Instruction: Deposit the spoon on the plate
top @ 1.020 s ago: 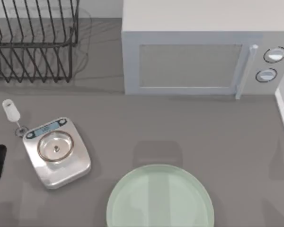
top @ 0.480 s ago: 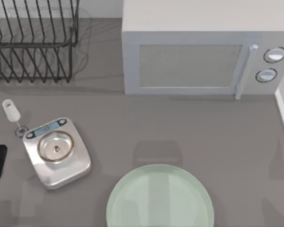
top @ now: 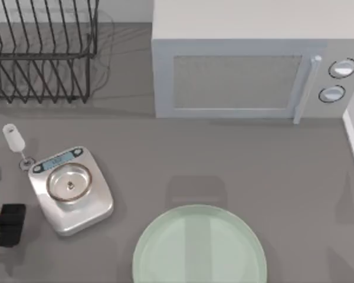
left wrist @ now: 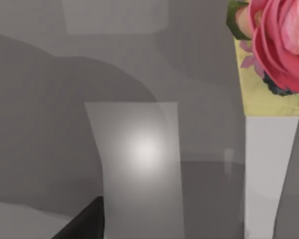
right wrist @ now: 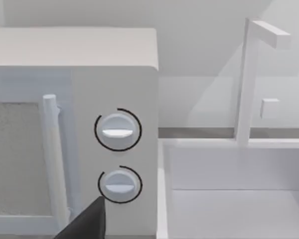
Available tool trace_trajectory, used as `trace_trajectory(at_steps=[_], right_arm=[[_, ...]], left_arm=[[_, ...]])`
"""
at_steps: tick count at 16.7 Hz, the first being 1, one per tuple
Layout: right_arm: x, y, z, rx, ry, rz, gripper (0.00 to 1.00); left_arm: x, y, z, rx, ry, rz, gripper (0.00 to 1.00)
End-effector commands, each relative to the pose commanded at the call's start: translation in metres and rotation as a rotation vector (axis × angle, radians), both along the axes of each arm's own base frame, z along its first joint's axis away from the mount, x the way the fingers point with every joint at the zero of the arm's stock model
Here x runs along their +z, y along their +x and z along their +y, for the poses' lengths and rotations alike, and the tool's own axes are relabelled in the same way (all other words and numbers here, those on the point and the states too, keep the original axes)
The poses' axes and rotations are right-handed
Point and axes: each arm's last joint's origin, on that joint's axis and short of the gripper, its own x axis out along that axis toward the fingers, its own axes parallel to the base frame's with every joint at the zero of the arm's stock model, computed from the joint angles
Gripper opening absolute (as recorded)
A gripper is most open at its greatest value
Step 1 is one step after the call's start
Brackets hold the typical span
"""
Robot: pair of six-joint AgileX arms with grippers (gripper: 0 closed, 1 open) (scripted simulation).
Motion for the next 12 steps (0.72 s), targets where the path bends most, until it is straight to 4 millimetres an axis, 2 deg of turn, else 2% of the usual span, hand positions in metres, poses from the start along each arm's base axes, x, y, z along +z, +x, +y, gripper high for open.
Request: trace_trajectory(at_steps=[3, 7, 12], right_arm=[[0.0, 0.0, 0.0, 0.0, 0.0, 0.0, 1.0], [0.0, 0.0, 0.0, 0.0, 0.0, 0.0, 1.0], [0.0, 0.0, 0.0, 0.0, 0.0, 0.0, 1.0]], left_arm=[[-0.018, -0.004, 0.0, 0.0, -0.001, 0.013, 1.0], [-0.019, -0.005, 0.0, 0.0, -0.002, 0.014, 1.0], [-0.019, -0.005, 0.0, 0.0, -0.002, 0.014, 0.62]])
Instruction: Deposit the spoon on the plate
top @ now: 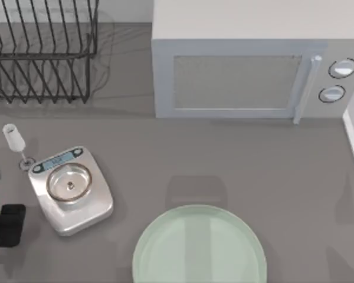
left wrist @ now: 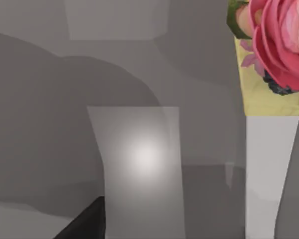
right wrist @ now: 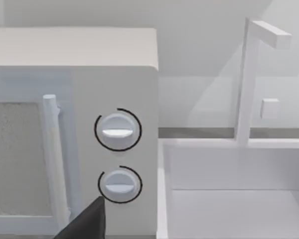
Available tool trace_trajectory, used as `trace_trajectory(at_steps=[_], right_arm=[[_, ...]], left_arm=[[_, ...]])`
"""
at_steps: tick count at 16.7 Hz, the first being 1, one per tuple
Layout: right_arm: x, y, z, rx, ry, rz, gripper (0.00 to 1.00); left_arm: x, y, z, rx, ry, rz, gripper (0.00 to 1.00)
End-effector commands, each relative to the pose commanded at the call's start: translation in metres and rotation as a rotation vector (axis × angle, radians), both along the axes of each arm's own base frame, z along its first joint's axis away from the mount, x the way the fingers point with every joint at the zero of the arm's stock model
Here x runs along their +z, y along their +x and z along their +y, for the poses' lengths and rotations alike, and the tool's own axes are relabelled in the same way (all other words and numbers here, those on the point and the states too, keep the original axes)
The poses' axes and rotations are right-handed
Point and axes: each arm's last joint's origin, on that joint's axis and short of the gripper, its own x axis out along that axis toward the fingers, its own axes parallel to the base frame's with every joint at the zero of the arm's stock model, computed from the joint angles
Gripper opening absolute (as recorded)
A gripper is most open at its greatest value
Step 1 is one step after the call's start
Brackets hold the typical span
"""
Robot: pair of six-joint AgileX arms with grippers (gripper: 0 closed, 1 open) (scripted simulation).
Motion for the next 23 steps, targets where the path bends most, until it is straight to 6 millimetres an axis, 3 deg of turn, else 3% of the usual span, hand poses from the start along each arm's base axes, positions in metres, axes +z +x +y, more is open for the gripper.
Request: trace_trajectory(at_steps=[8, 16, 17, 20, 23], right_arm=[[0.0, 0.0, 0.0, 0.0, 0.0, 0.0, 1.0], [0.0, 0.0, 0.0, 0.0, 0.0, 0.0, 1.0], [0.0, 0.0, 0.0, 0.0, 0.0, 0.0, 1.0], [0.0, 0.0, 0.0, 0.0, 0.0, 0.0, 1.0], [0.0, 0.0, 0.0, 0.0, 0.0, 0.0, 1.0]], left_arm=[[0.0, 0.0, 0.0, 0.0, 0.0, 0.0, 0.02], [0.0, 0.0, 0.0, 0.0, 0.0, 0.0, 0.0], [0.022, 0.003, 0.0, -0.001, 0.0, -0.039, 0.0], [0.031, 0.007, 0.001, -0.001, 0.0, -0.044, 0.0], [0.058, 0.01, 0.001, -0.003, -0.001, -0.038, 0.0]])
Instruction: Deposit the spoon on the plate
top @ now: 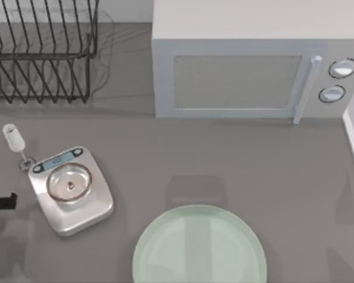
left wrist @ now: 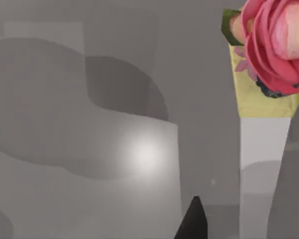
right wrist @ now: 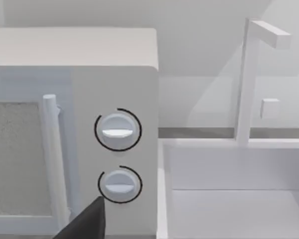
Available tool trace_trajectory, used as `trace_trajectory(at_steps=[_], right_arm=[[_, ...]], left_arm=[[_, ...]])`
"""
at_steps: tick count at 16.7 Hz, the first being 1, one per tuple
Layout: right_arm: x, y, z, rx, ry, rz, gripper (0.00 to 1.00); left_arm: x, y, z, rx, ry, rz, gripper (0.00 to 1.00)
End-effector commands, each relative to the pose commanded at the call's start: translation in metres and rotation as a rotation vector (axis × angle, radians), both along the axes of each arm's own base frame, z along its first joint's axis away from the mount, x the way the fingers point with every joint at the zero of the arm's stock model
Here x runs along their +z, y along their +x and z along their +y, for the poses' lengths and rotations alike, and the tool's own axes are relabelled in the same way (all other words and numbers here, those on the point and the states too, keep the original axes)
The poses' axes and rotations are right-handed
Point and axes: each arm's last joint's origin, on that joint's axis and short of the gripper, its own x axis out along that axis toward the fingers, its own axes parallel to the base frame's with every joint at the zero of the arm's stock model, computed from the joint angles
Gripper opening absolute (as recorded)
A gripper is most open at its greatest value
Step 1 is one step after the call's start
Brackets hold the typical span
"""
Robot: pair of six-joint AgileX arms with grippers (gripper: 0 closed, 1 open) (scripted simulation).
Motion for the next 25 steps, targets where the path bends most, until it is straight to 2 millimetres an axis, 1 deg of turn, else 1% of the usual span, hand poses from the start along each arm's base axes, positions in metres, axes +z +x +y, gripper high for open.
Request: trace_trajectory(at_steps=[4, 6, 8, 12, 14, 15, 17, 19, 21, 22, 23, 25], right_arm=[[0.0, 0.0, 0.0, 0.0, 0.0, 0.0, 1.0], [0.0, 0.0, 0.0, 0.0, 0.0, 0.0, 1.0], [0.0, 0.0, 0.0, 0.0, 0.0, 0.0, 1.0], [0.0, 0.0, 0.0, 0.0, 0.0, 0.0, 1.0], [0.0, 0.0, 0.0, 0.0, 0.0, 0.0, 1.0], [0.0, 0.0, 0.0, 0.0, 0.0, 0.0, 1.0], [0.0, 0.0, 0.0, 0.0, 0.0, 0.0, 1.0], [0.0, 0.0, 0.0, 0.0, 0.0, 0.0, 1.0], [0.0, 0.0, 0.0, 0.0, 0.0, 0.0, 1.0], [0.0, 0.0, 0.0, 0.0, 0.0, 0.0, 1.0], [0.0, 0.0, 0.0, 0.0, 0.0, 0.0, 1.0], [0.0, 0.0, 0.0, 0.0, 0.0, 0.0, 1.0]], left_arm=[[0.044, -0.005, 0.0, 0.0, -0.002, 0.023, 0.0], [0.06, -0.007, -0.001, 0.001, 0.0, 0.006, 0.0], [0.064, -0.008, -0.001, 0.001, 0.001, -0.001, 0.0], [0.062, -0.007, -0.001, -0.002, 0.001, 0.004, 0.0], [0.063, -0.001, -0.008, -0.05, 0.001, 0.009, 0.0], [0.063, 0.005, -0.015, -0.099, 0.001, 0.013, 0.0], [0.063, 0.019, -0.039, -0.237, 0.002, 0.021, 0.0], [0.061, 0.031, -0.076, -0.426, 0.004, 0.03, 0.0], [0.057, 0.037, -0.124, -0.651, 0.006, 0.041, 0.0], [0.054, 0.035, -0.152, -0.771, 0.007, 0.047, 0.0], [0.05, 0.031, -0.18, -0.892, 0.008, 0.053, 0.0], [0.044, 0.014, -0.235, -1.126, 0.011, 0.057, 0.0]])
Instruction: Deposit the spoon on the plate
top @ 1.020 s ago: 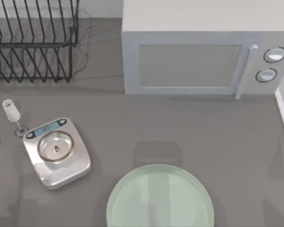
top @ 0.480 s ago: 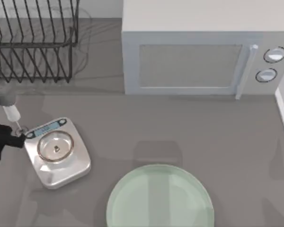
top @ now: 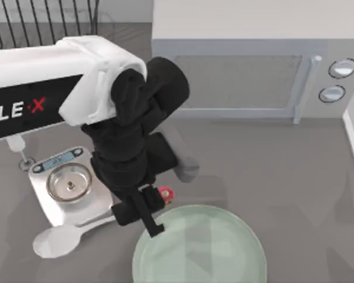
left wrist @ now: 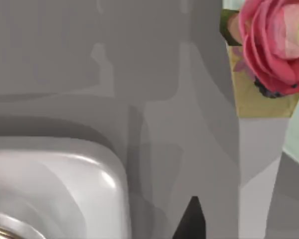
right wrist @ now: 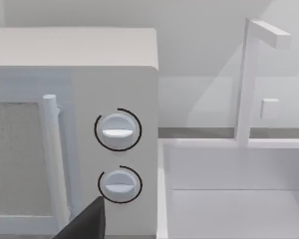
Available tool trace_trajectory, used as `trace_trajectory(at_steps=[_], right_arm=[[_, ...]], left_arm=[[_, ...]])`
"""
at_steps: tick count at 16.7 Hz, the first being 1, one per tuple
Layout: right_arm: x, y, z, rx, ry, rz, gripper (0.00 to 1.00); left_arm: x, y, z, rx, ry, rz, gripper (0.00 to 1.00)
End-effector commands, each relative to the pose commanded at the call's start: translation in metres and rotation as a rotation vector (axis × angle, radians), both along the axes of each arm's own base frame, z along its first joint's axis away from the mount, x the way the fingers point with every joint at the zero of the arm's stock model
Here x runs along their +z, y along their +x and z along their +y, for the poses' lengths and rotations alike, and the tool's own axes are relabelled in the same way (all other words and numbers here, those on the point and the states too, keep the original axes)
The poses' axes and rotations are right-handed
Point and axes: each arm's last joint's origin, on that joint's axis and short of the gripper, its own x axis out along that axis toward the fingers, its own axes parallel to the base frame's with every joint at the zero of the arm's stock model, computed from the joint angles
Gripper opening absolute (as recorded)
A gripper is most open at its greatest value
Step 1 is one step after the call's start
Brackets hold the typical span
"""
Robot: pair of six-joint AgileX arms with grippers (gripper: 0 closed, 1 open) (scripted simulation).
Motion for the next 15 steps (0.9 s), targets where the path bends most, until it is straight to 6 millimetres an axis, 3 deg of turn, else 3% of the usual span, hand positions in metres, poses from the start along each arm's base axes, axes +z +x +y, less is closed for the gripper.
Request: trace_trajectory(at_steps=[3, 6, 15], right_arm=[[0.0, 0.0, 0.0, 0.0, 0.0, 0.0, 1.0], [0.0, 0.0, 0.0, 0.0, 0.0, 0.0, 1.0], [0.0, 0.0, 0.0, 0.0, 0.0, 0.0, 1.0]], left_arm=[[-0.007, -0.033, -0.063, -0.28, -0.014, -0.011, 0.0], [-0.01, -0.058, -0.095, -0.434, -0.031, -0.03, 0.0], [-0.01, -0.064, -0.1, -0.468, -0.041, -0.033, 0.0]])
